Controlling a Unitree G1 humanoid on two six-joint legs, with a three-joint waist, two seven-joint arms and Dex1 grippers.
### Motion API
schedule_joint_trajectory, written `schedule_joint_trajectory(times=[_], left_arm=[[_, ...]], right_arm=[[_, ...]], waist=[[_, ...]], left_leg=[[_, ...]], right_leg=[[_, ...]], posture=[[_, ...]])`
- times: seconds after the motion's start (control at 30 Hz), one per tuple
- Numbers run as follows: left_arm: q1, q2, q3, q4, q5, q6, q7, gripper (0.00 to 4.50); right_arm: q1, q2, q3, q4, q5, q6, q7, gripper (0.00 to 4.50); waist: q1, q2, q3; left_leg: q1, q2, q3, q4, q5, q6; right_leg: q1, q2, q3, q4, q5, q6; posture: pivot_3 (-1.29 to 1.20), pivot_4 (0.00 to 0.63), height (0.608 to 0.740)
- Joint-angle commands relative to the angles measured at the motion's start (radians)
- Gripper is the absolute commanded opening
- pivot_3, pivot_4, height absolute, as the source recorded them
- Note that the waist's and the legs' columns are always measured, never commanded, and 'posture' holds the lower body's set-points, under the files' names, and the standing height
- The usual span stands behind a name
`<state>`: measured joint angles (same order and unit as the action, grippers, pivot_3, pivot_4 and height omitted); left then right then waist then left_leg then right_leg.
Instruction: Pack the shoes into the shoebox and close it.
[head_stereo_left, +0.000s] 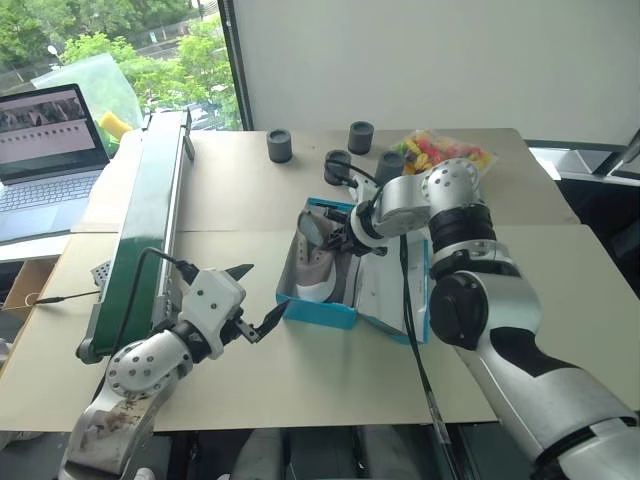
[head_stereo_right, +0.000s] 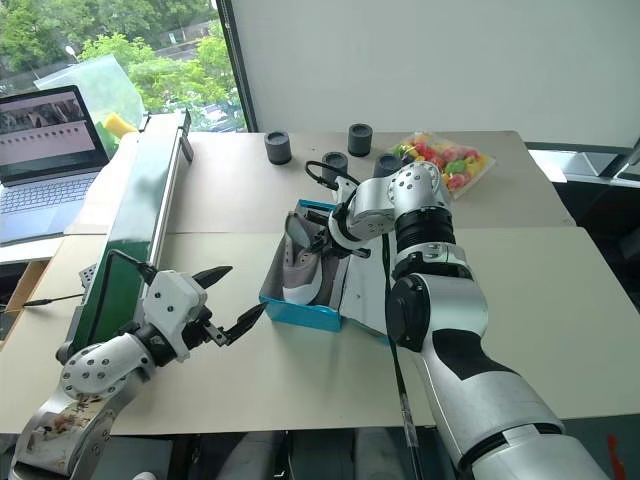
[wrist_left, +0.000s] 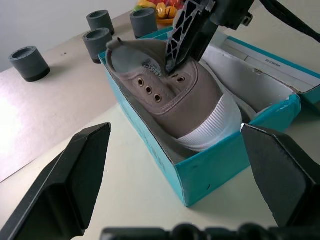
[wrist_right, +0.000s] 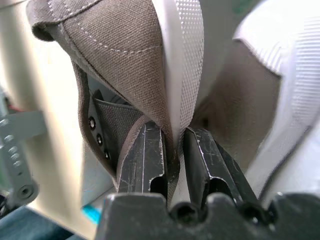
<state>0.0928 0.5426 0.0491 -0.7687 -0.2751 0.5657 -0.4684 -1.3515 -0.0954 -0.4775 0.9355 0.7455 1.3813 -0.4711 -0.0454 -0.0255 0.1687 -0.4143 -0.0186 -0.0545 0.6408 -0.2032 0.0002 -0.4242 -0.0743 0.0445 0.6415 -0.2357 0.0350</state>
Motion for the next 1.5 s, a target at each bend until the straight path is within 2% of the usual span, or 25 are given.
schedule_joint_trajectory(times=[0.03,0.2,0.47,0.53,0.57,0.87,1.1,1.2,1.23,1.3,1.37,1.4,1.43,1.5], left_arm=[[0.008,-0.006,0.003,-0.054,0.006,-0.006,0.02,4.45],[0.003,-0.003,-0.012,-0.063,0.009,0.0,0.033,4.45],[-0.008,0.003,-0.017,-0.052,0.02,-0.008,0.035,4.45],[-0.007,0.0,-0.019,-0.055,0.018,-0.005,0.037,4.5],[-0.007,-0.001,-0.019,-0.055,0.017,-0.004,0.037,4.5],[0.008,0.001,-0.01,-0.055,0.006,-0.001,0.033,4.5],[0.013,0.005,-0.006,-0.053,0.004,-0.002,0.029,4.5],[0.01,0.006,-0.005,-0.05,0.003,-0.004,0.027,4.5],[0.008,0.007,-0.003,-0.048,0.002,-0.005,0.026,4.5],[0.004,0.007,0.006,-0.046,-0.006,-0.002,0.024,4.5],[0.003,0.011,0.009,-0.046,-0.011,0.0,0.019,4.5],[0.004,0.013,0.01,-0.046,-0.012,0.001,0.017,4.5],[0.004,0.015,0.01,-0.045,-0.012,0.0,0.014,4.5],[0.003,0.019,0.012,-0.042,-0.013,-0.002,0.007,4.5]], right_arm=[[-0.003,0.044,-0.045,0.018,-0.029,-0.136,-0.012,0.23],[0.006,0.1,-0.056,0.072,-0.074,-0.246,-0.013,0.23],[0.056,0.156,-0.011,0.08,-0.137,-0.206,0.007,0.23],[0.066,0.153,-0.011,0.07,-0.148,-0.221,0.019,1.19],[0.067,0.151,-0.01,0.065,-0.152,-0.228,0.029,1.4],[0.013,0.111,-0.003,-0.06,-0.137,-0.126,0.109,4.47],[-0.056,0.082,-0.177,-0.274,-0.038,0.042,0.027,4.47],[-0.054,0.06,-0.193,-0.419,-0.005,0.167,0.077,4.47],[-0.035,0.035,-0.158,-0.458,0.063,0.201,0.137,4.47],[0.063,-0.057,0.001,-0.6,0.261,0.23,0.321,4.47],[0.268,-0.296,0.239,-0.852,0.547,0.233,0.621,4.47],[0.366,-0.418,0.318,-0.946,0.655,0.233,0.741,4.47],[0.431,-0.501,0.362,-1.005,0.703,0.233,0.817,4.47],[0.524,-0.614,0.398,-1.097,0.713,0.233,0.922,3.96]], waist=[[-0.004,0.0,0.0],[-0.012,0.0,0.0],[-0.026,0.0,0.0],[-0.025,0.0,0.0],[-0.025,0.0,0.0],[-0.023,0.0,0.0],[-0.015,0.0,0.0],[-0.015,0.0,0.0],[-0.015,0.0,0.0],[-0.015,0.0,0.0],[0.0,0.0,0.0],[0.01,0.0,0.0],[0.019,0.0,0.0],[0.02,0.0,0.0]], left_leg=[[0.0,0.0,0.0,0.0,0.0,0.0],[0.002,0.0,0.0,0.0,0.0,0.0],[0.006,0.001,0.0,0.0,0.0,0.0],[0.006,0.001,0.0,0.0,0.0,0.0],[0.007,0.001,0.0,0.0,0.0,0.0],[0.006,0.001,0.0,0.0,0.0,0.0],[0.004,0.0,0.0,0.0,0.0,0.0],[0.004,0.001,0.0,0.0,0.0,0.0],[0.004,0.001,0.0,0.0,0.0,0.0],[0.004,0.001,0.0,0.0,0.0,0.0],[0.004,0.0,-0.002,0.0,0.0,0.0],[0.003,0.001,-0.003,0.0,0.0,0.001],[0.002,0.0,-0.004,0.0,-0.001,0.001],[-0.001,-0.001,-0.004,0.001,-0.003,0.005]], right_leg=[[0.0,0.0,0.0,0.0,0.0,0.0],[0.001,0.001,0.0,0.001,0.0,0.0],[0.003,0.002,0.001,0.002,0.0,0.0],[0.003,0.002,0.001,0.003,0.0,0.0],[0.004,0.002,0.001,0.002,0.0,0.0],[0.004,0.001,0.001,0.002,0.0,0.0],[0.002,0.001,0.001,0.002,0.0,0.0],[0.002,0.001,0.001,0.001,0.0,0.0],[0.002,0.001,0.001,0.001,0.0,0.0],[0.002,0.001,0.001,0.001,0.0,0.0],[0.004,0.001,-0.002,-0.001,0.0,0.0],[0.005,0.001,-0.003,-0.002,-0.001,0.001],[0.005,-0.001,-0.004,-0.003,-0.002,0.002],[0.005,-0.002,-0.003,-0.007,-0.003,0.005]], posture=[[0.0,0.15,0.735],[0.0,0.15,0.735],[0.0,0.15,0.735],[0.0,0.15,0.735],[0.0,0.15,0.735],[0.0,0.15,0.735],[0.0,0.15,0.735],[0.0,0.15,0.735],[0.0,0.15,0.735],[0.0,0.15,0.735],[0.0,0.15,0.735],[0.0,0.15,0.735],[0.0,0.15,0.735],[0.0,0.15,0.735]])
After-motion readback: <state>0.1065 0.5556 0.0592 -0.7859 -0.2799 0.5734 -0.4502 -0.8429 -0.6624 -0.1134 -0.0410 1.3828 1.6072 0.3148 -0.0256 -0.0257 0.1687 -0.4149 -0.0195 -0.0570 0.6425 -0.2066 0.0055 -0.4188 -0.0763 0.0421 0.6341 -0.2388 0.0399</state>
